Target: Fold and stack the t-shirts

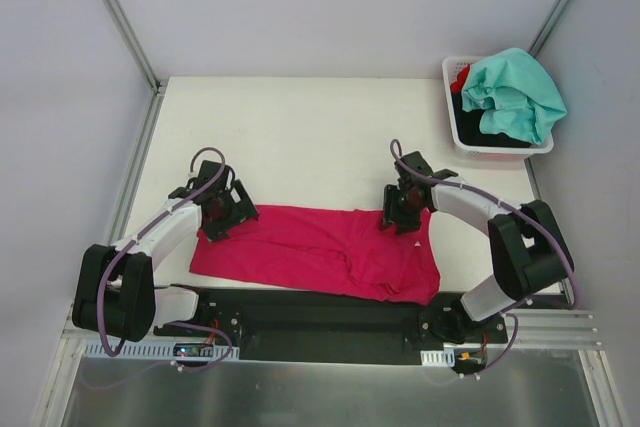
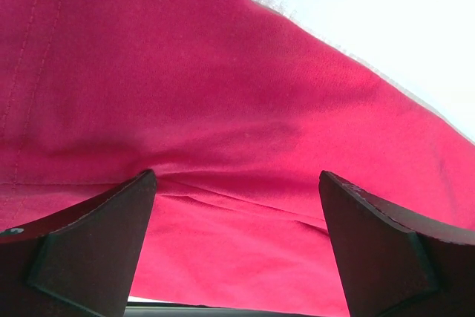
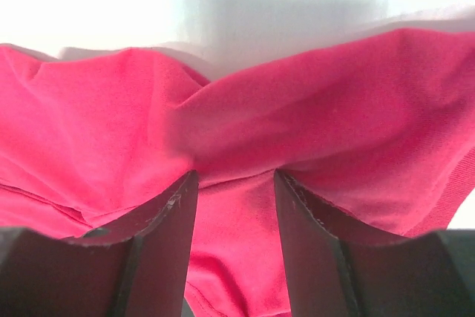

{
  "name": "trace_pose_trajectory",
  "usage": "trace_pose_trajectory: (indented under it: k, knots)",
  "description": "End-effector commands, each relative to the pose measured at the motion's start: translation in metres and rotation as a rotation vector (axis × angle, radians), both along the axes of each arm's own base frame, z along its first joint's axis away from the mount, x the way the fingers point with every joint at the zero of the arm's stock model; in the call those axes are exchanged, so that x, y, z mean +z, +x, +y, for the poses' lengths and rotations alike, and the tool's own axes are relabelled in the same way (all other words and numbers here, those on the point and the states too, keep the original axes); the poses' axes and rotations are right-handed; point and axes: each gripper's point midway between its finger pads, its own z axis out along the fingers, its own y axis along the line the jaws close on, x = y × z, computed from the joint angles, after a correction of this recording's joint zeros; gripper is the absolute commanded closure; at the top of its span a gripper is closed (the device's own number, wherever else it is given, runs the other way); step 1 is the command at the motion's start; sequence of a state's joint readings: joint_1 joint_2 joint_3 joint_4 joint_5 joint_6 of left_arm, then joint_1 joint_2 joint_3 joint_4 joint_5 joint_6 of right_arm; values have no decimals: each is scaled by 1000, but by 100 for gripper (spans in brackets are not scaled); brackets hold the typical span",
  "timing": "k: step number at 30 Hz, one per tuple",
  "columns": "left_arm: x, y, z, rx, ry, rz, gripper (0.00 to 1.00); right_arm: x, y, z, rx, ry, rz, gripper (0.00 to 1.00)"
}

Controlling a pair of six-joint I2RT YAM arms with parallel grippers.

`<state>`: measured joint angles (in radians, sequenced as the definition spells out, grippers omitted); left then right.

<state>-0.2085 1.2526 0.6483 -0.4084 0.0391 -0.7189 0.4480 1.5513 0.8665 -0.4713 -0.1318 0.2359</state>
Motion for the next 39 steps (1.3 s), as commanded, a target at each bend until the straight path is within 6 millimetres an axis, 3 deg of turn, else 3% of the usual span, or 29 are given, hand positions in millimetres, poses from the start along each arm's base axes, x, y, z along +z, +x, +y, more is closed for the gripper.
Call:
trace_pose_trajectory:
  k: [1,11,16,20,23,25,29,34,39]
  knots:
    - [3,0,10,23,54,3,8,9,22,-9,-58,-2,-59,51]
    - [8,-3,20,56,95,-17,7,6,32,-71,-170,-177,-7,55]
    - [12,1,19,56,93,-23,8,15,43,-74,-166,-159,-20,55]
    - [16,3,20,57,98,-29,8,44,51,-61,-132,-99,-51,55]
    - [26,5,22,63,110,-60,9,83,56,-51,-105,-39,-130,54]
    - [44,11,23,61,128,-115,9,115,58,-40,-83,25,-199,53]
    - [66,25,18,43,114,-171,7,140,52,-19,-22,124,-267,51]
    - [63,52,-3,-6,47,-163,7,127,56,-13,8,154,-294,52]
    - [47,80,-20,-27,-13,-157,7,88,67,-10,21,141,-219,52]
